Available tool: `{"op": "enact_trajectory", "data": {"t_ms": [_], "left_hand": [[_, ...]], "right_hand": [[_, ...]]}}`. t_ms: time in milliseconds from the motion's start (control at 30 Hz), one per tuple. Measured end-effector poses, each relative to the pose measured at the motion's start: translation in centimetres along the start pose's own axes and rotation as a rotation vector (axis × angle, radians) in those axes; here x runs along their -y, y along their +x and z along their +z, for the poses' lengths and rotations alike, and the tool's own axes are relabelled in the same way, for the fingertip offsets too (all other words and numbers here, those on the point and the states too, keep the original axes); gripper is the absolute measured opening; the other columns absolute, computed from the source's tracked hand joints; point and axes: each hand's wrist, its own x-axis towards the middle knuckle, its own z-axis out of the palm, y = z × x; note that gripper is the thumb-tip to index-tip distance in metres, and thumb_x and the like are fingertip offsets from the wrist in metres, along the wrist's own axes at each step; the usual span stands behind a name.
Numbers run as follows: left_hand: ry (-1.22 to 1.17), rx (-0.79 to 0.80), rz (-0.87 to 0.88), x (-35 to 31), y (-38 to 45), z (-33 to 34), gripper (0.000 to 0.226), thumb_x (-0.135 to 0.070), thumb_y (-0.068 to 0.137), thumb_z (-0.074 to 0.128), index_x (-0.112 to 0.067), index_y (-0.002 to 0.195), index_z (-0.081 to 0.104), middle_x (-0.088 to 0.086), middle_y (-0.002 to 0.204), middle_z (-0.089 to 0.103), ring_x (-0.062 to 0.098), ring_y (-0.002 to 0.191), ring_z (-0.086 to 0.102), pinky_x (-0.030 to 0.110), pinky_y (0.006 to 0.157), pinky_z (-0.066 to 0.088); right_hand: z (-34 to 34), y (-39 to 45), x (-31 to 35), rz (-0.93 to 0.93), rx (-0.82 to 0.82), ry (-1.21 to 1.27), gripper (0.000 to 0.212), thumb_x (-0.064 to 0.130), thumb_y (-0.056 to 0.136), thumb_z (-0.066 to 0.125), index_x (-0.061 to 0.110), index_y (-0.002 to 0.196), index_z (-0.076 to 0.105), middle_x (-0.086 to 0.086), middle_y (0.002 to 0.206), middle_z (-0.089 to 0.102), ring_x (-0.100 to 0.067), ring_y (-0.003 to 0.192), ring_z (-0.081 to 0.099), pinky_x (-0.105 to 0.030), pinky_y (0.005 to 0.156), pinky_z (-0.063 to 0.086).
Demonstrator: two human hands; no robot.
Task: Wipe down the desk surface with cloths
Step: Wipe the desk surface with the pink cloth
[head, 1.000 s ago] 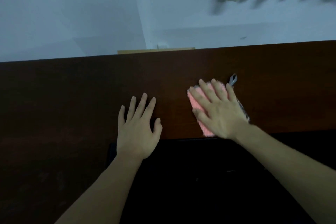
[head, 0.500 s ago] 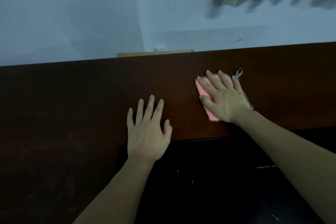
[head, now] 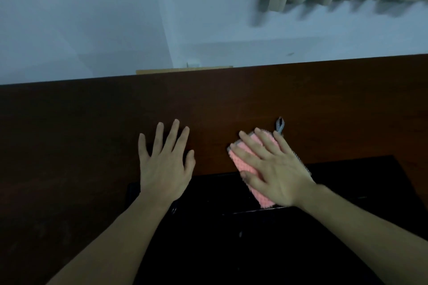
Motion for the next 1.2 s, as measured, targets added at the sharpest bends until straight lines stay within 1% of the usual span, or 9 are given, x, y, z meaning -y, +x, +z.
{"op": "enact_trajectory", "data": {"t_ms": [100,200,300,467,600,700,933,1100,1200], "left_hand": [[-0.041,0.002,-0.062,-1.5,-0.4,-0.2,0.063,-0.054,0.100,0.006,-0.035,0.161,0.008,-0.009,0.169,-0.005,0.022,0.155,-0.013,0.058,0.122,-0.008],[-0.133,0.000,-0.078,-4.2,-0.3,-0.5,0.059,-0.053,0.104,0.011,-0.035,0.161,0.012,-0.011,0.169,0.000,0.021,0.156,-0.011,0.057,0.122,-0.010],[-0.167,-0.008,-0.059,-6.9,0.6,-0.8,0.056,-0.050,0.106,0.015,-0.036,0.161,0.013,-0.012,0.169,0.001,0.019,0.156,-0.010,0.055,0.122,-0.011],[-0.209,-0.001,-0.062,-10.4,1.6,-0.4,0.054,-0.047,0.108,0.019,-0.037,0.160,0.010,-0.013,0.169,-0.001,0.017,0.155,-0.012,0.054,0.122,-0.012],[-0.234,0.017,-0.090,-11.6,1.2,1.1,0.055,-0.047,0.107,0.019,-0.039,0.160,0.006,-0.012,0.169,-0.005,0.018,0.155,-0.014,0.053,0.124,-0.009],[-0.227,0.022,-0.102,-11.7,1.1,1.4,0.056,-0.047,0.107,0.020,-0.039,0.161,0.005,-0.014,0.168,-0.008,0.017,0.155,-0.014,0.051,0.125,-0.007],[-0.227,-0.015,-0.118,-11.8,1.2,1.6,0.056,-0.048,0.107,0.023,-0.041,0.160,0.010,-0.016,0.168,-0.004,0.015,0.155,-0.011,0.049,0.125,-0.006],[-0.218,-0.019,-0.142,-11.9,1.2,1.8,0.056,-0.047,0.107,0.025,-0.041,0.160,0.010,-0.016,0.168,-0.004,0.013,0.155,-0.011,0.046,0.125,-0.006],[-0.208,-0.040,-0.139,-12.0,1.2,1.9,0.056,-0.047,0.106,0.024,-0.040,0.160,0.011,-0.016,0.168,-0.004,0.013,0.155,-0.011,0.046,0.126,-0.006]], "right_hand": [[-1.4,4.0,-3.3,0.112,-0.043,-0.020,0.060,0.065,0.101,0.003,0.050,0.154,-0.021,0.009,0.167,-0.019,-0.026,0.155,-0.017,-0.054,0.124,-0.010],[-2.5,7.7,-5.4,0.245,-0.055,0.021,0.061,0.062,0.102,0.008,0.047,0.158,-0.011,0.006,0.170,-0.012,-0.027,0.156,-0.013,-0.056,0.124,-0.008],[-2.5,7.3,-4.6,0.264,-0.048,0.037,0.062,0.060,0.102,0.007,0.042,0.160,-0.011,0.003,0.170,-0.014,-0.028,0.156,-0.015,-0.056,0.123,-0.010],[-0.8,-1.1,-3.1,0.018,0.007,0.050,0.064,0.065,0.098,-0.005,0.043,0.157,-0.017,0.004,0.167,-0.022,-0.028,0.154,-0.023,-0.055,0.122,-0.015],[0.0,-3.3,-5.3,-0.116,0.036,0.011,0.061,0.067,0.101,0.006,0.050,0.156,-0.014,0.009,0.167,-0.020,-0.024,0.153,-0.024,-0.053,0.121,-0.016],[-1.0,-0.2,-7.3,-0.108,0.009,-0.009,0.062,0.065,0.101,0.011,0.052,0.154,-0.019,0.011,0.166,-0.023,-0.022,0.153,-0.025,-0.053,0.122,-0.016],[-2.7,6.7,-9.0,0.111,-0.037,0.011,0.064,0.061,0.102,0.010,0.040,0.160,-0.009,0.002,0.170,-0.013,-0.030,0.155,-0.015,-0.059,0.122,-0.009],[-1.7,-0.7,-6.9,-0.095,0.051,0.035,0.064,0.062,0.102,0.009,0.043,0.156,-0.019,0.004,0.167,-0.024,-0.030,0.152,-0.025,-0.059,0.120,-0.016],[-0.9,-4.1,-8.2,-0.236,0.075,0.006,0.063,0.066,0.102,0.013,0.048,0.155,-0.017,0.009,0.165,-0.025,-0.025,0.151,-0.029,-0.056,0.120,-0.019]]}}
